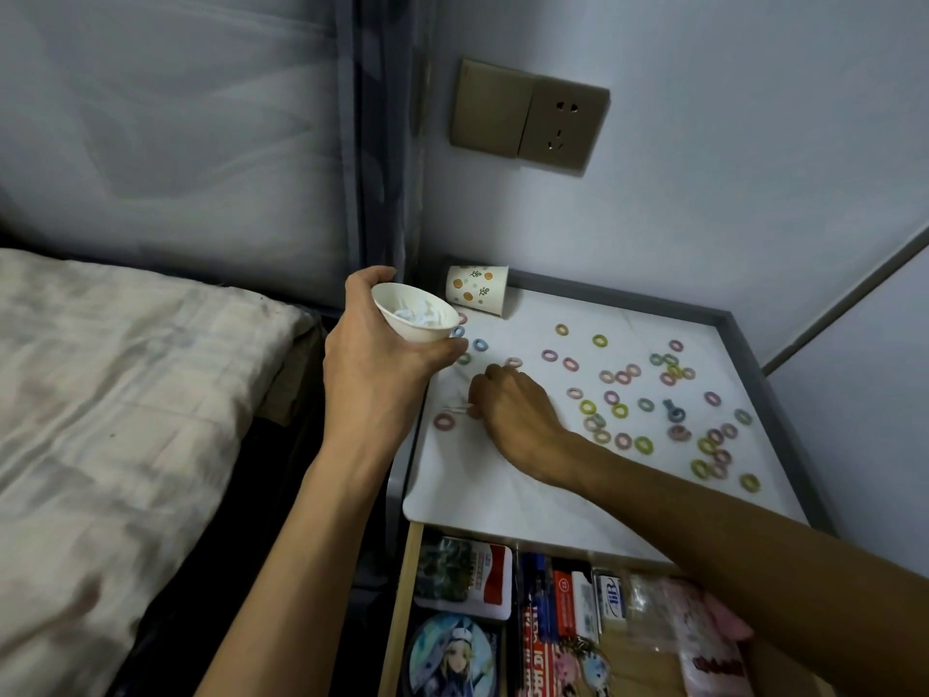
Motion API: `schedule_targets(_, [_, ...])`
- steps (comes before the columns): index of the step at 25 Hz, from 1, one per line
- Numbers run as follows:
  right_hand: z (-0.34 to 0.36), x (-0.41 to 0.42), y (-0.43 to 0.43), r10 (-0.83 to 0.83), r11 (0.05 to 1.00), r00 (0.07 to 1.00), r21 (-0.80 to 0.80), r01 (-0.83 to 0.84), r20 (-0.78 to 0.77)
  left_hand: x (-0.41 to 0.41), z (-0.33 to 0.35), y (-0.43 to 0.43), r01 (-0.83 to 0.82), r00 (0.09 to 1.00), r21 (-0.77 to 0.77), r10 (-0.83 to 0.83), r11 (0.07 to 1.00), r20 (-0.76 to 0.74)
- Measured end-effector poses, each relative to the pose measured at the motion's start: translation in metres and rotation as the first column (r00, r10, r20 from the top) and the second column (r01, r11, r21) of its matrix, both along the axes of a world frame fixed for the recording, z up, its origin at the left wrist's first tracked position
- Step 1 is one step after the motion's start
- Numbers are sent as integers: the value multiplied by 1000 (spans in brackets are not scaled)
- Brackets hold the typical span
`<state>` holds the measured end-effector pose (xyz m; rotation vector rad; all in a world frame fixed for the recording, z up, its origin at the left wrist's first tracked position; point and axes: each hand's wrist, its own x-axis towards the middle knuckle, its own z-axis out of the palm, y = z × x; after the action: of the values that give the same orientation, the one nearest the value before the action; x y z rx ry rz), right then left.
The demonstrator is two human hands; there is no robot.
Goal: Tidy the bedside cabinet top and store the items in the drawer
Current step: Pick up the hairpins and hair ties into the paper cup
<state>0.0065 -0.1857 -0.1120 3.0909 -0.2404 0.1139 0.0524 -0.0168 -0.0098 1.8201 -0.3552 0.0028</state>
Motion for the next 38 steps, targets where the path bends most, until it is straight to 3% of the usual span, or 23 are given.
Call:
schedule_targets(3, [1,1,0,-21,998,998,-52,18,-56,1,-2,2,11,1000,-3,-11,1000,-4])
schedule_targets(5, [12,3,-3,-103,986,993,123,109,-51,2,-2,3,13,1000,0,-13,1000,-8])
schedule_targets(7, [39,6,-9,-216,870,976,447,208,-33,2,-3,4,22,1000,12,-21,1000,-12])
schedule_targets(9, [80,10,-21,-200,810,972,578,95,120,2,-4,4,51,998,26,-50,998,-25])
schedule_targets(11, [130,10,-27,-92,827,956,557,-83,279,2,-6,2,80,996,40,-78,996,-38])
schedule_targets(13, [172,9,-21,89,833,938,491,-255,336,-1,-6,-1,116,993,58,-114,991,-36])
schedule_targets(16, [192,10,3,447,825,872,285,-488,199,-7,-5,-5,157,987,75,-156,985,-25])
schedule_targets(18, [185,11,12,547,806,830,198,-558,112,-10,-4,-6,175,984,62,-173,983,-35])
schedule_targets(21, [184,4,7,510,808,853,278,-519,111,-15,-2,-5,194,980,29,-193,981,-41])
schedule_targets(24, [189,-7,7,354,849,935,409,-335,30,-19,1,-5,240,971,29,-239,970,-31])
schedule_targets(27, [192,-11,14,299,892,952,374,-255,-64,-24,0,-9,286,958,51,-286,957,-7])
schedule_targets(32, [197,-16,19,201,860,979,484,-163,-26,-29,2,-13,318,948,37,-318,947,-9])
schedule_targets(38, [176,-39,21,120,877,991,460,-137,66,-38,2,-18,353,935,55,-354,934,4])
